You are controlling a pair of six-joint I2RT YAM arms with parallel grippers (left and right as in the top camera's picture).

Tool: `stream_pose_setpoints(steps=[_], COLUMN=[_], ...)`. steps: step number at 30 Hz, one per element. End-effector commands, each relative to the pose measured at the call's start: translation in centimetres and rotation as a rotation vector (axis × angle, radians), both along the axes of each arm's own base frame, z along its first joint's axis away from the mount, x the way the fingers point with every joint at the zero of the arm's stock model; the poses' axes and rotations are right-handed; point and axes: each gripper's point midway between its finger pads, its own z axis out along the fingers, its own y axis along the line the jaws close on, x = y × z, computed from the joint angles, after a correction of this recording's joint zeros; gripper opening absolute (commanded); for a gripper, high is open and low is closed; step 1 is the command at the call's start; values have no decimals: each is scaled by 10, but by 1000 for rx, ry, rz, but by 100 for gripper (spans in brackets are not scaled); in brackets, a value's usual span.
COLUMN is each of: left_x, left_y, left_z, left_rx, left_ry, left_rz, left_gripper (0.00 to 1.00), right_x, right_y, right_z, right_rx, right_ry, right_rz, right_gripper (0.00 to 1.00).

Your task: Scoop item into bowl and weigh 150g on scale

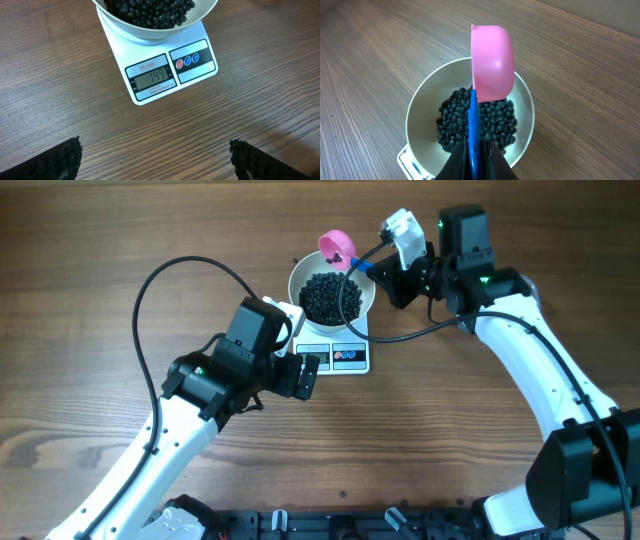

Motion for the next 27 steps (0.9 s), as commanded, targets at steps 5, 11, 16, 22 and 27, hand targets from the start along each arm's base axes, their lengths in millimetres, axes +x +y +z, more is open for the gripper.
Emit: stream_pose_setpoints(steps=[5, 11, 16, 22, 27], left_x=[3, 3, 3, 3, 3], left_y=[-2, -2, -2, -2, -2], left_z=[10, 10, 10, 10, 10], left_rx=[-10, -10, -10, -10, -10], left_ry=[-27, -27, -27, -27, -26], left_rz=[-21, -21, -21, -21, -21], left_gripper=[100, 100, 100, 100, 100], right_x=[-2, 0, 5, 15, 22], right_y=[4, 0, -10, -33, -69], right_z=[25, 29, 36, 57, 72], right_rx=[51, 64, 96, 137, 189], right_ry=[-41, -38, -29, -67, -58], right_rz=[0, -22, -75, -152, -275], right_gripper=[4, 4, 4, 4, 4])
